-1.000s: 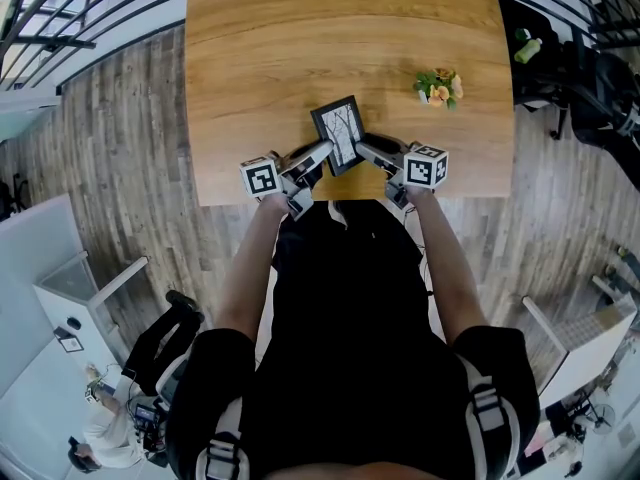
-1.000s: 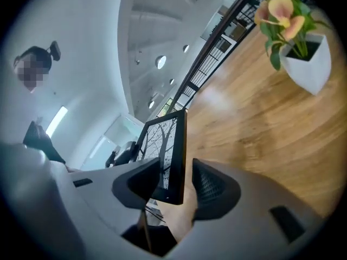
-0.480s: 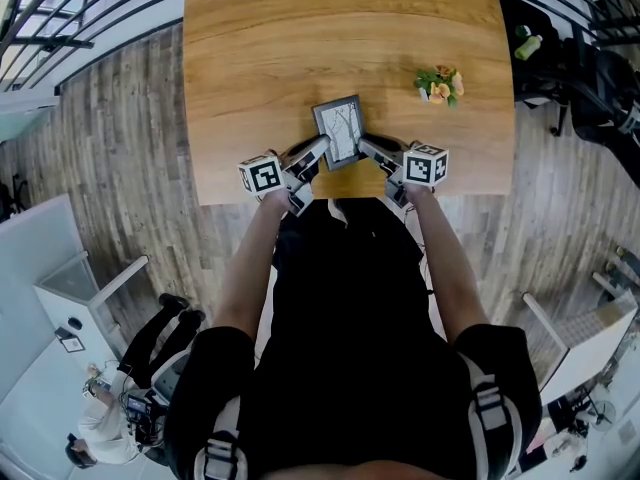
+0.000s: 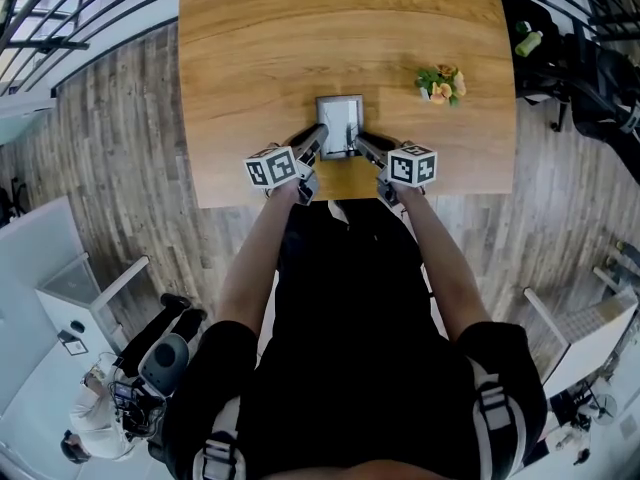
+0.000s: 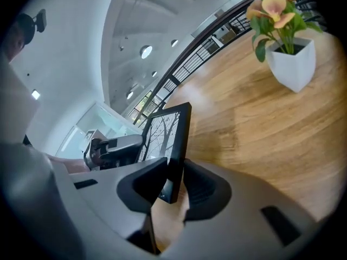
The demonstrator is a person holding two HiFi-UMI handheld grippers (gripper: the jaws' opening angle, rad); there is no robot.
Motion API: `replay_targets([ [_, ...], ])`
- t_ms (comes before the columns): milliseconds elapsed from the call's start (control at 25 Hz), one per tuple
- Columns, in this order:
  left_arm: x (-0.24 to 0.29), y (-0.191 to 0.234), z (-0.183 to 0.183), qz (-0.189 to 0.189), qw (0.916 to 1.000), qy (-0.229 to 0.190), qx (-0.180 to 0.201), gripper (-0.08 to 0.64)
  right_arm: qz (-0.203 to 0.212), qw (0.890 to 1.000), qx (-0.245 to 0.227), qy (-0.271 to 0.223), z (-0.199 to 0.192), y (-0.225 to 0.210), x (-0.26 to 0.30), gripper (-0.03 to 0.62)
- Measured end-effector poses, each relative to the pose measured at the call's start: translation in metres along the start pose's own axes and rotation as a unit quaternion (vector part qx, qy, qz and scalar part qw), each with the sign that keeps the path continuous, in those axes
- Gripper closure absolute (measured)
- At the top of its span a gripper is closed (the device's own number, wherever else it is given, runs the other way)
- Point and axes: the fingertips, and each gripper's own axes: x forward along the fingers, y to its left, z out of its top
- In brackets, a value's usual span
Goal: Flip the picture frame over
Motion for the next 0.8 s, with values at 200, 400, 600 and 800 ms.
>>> replay_targets([
  [200, 0.008, 0.019, -0.008, 0.03, 0.9994, 0.016, 0.007, 0.466, -0.028, 0.999, -0.006, 0.025, -0.013, -0.013, 0.014, 0.494],
  [400, 0.015, 0.033, -0.011, 0.063, 0.9969, 0.036, 0.03, 0.46, -0.054, 0.998, -0.017, 0.034, -0.014, -0.02, 0.023, 0.494],
  [600, 0.021, 0.043, -0.008, 0.082, 0.9948, 0.038, 0.046, 0.457, -0.083, 0.996, -0.022, 0.033, -0.006, -0.021, 0.028, 0.492],
  [800, 0.026, 0.053, -0.01, 0.105, 0.991, 0.053, 0.064, 0.457, -0.097, 0.994, -0.036, 0.046, -0.017, -0.029, 0.037, 0.489],
])
